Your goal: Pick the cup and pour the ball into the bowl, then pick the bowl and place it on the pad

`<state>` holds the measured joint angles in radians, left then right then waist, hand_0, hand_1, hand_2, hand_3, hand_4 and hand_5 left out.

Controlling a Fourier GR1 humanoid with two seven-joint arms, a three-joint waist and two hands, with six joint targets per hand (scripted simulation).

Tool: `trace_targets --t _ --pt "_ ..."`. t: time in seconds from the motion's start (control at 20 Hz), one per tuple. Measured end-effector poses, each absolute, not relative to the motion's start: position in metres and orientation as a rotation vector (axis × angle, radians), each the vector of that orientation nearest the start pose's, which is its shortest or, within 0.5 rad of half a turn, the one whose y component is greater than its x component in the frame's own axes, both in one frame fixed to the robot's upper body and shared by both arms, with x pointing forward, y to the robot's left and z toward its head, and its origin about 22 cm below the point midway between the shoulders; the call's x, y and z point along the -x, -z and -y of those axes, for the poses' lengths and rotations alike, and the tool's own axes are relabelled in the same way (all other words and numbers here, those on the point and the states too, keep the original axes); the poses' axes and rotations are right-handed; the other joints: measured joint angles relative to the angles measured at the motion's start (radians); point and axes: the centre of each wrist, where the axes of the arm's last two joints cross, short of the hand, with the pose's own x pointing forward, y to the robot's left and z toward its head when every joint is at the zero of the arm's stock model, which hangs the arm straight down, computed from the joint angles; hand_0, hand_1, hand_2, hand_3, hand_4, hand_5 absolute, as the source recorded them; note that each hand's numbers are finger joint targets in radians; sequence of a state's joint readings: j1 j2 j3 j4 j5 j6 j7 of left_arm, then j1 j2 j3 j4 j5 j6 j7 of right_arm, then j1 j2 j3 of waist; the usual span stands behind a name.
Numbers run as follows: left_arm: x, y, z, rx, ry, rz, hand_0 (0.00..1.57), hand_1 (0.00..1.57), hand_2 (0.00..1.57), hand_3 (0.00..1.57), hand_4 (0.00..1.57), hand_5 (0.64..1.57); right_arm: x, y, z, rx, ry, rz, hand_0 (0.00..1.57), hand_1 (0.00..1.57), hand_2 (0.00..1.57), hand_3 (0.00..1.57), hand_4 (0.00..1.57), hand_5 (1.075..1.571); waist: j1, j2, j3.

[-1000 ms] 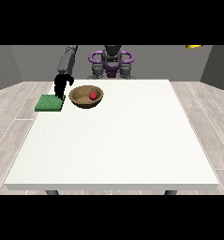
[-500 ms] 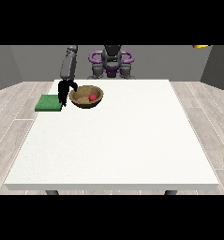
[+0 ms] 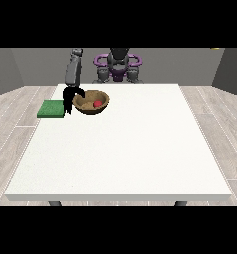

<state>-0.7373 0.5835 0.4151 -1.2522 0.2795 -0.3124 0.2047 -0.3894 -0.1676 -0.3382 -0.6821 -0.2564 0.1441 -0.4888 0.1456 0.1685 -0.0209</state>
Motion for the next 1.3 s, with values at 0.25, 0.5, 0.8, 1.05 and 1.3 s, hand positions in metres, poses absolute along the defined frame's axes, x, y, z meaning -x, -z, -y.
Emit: trace_targets --t 0.25,0.5,0.8,1.05,1.3 --pt "-0.351 -0.241 -0.392 -0.101 0.157 1.909 0.00 0.00 0.00 0.00 1.02 1.545 -0.310 0.088 0.294 -0.018 0.354 1.606 0.00 0.00 0.00 0.00 0.47 1.547 0.003 0.007 0.0055" --pt "-0.344 -0.252 -0.406 -0.099 0.159 1.935 0.00 0.00 0.00 0.00 1.02 1.533 -0.309 0.089 0.296 0.052 0.376 1.611 1.48 1.48 1.57 0.45 0.62 1.491 0.012 0.024 -0.0024" --pt "-0.342 -0.265 -0.403 -0.069 0.162 1.973 0.00 0.00 0.00 0.00 1.09 1.514 -0.300 0.090 0.312 0.204 0.377 1.601 1.57 1.57 1.57 1.53 0.93 1.511 0.049 0.041 -0.0129" --pt "-0.341 -0.266 -0.407 -0.057 0.158 1.984 0.00 0.00 0.00 0.00 1.17 1.531 -0.296 0.086 0.315 0.276 0.372 1.592 1.57 1.57 1.57 1.24 1.00 1.546 0.065 0.043 -0.0053" --pt "-0.340 -0.253 -0.420 -0.069 0.131 1.932 0.00 0.00 0.00 0.00 1.19 1.528 -0.300 0.076 0.319 0.284 0.332 1.478 1.57 1.57 1.57 1.07 1.02 1.554 0.060 0.007 0.0215"
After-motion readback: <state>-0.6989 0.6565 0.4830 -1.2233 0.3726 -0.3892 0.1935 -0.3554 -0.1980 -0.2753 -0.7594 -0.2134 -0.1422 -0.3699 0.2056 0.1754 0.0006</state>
